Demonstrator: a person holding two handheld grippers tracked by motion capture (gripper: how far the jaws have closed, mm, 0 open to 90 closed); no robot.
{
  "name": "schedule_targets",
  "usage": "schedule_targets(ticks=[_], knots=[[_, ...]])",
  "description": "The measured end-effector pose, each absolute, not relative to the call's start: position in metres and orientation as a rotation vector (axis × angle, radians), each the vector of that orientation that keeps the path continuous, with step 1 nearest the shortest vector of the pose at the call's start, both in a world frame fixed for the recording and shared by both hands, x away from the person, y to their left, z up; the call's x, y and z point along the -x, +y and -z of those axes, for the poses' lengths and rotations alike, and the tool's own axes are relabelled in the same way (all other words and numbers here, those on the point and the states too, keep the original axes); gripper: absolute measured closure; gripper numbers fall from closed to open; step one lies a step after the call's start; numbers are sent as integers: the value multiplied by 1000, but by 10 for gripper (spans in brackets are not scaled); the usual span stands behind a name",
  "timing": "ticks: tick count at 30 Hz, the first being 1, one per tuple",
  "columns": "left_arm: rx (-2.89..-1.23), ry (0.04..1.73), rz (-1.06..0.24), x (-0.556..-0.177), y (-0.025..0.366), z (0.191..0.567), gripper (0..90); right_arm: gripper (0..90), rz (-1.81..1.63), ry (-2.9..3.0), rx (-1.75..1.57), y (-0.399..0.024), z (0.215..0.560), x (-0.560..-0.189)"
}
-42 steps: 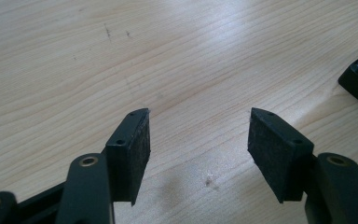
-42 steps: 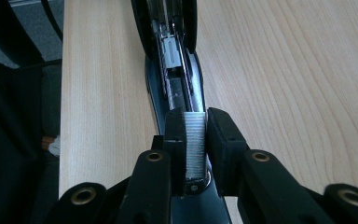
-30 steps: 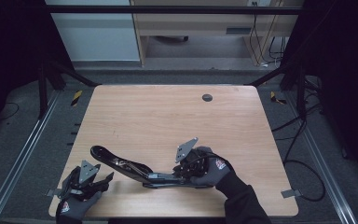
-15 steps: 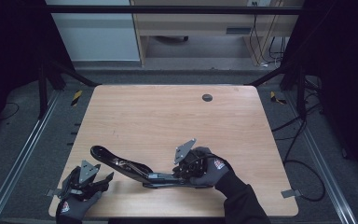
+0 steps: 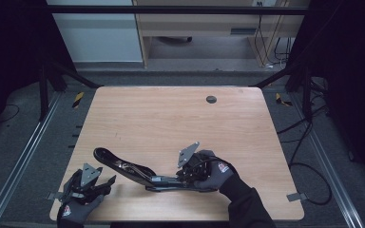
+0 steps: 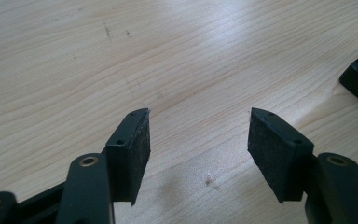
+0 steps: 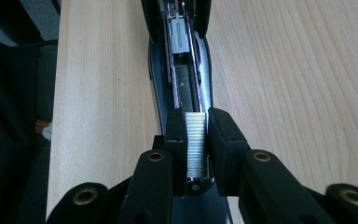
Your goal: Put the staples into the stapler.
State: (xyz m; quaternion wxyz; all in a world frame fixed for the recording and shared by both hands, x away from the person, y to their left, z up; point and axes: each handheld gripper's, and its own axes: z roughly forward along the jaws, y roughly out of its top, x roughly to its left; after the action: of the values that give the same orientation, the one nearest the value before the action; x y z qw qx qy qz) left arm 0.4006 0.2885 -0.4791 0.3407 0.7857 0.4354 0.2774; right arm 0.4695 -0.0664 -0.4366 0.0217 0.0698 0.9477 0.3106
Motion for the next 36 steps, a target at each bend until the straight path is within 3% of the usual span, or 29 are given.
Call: schedule_targets(ticks=[36], knots=[[-2047, 1134, -721, -401, 289, 479, 390, 785, -985, 2948, -160, -68, 437, -472]])
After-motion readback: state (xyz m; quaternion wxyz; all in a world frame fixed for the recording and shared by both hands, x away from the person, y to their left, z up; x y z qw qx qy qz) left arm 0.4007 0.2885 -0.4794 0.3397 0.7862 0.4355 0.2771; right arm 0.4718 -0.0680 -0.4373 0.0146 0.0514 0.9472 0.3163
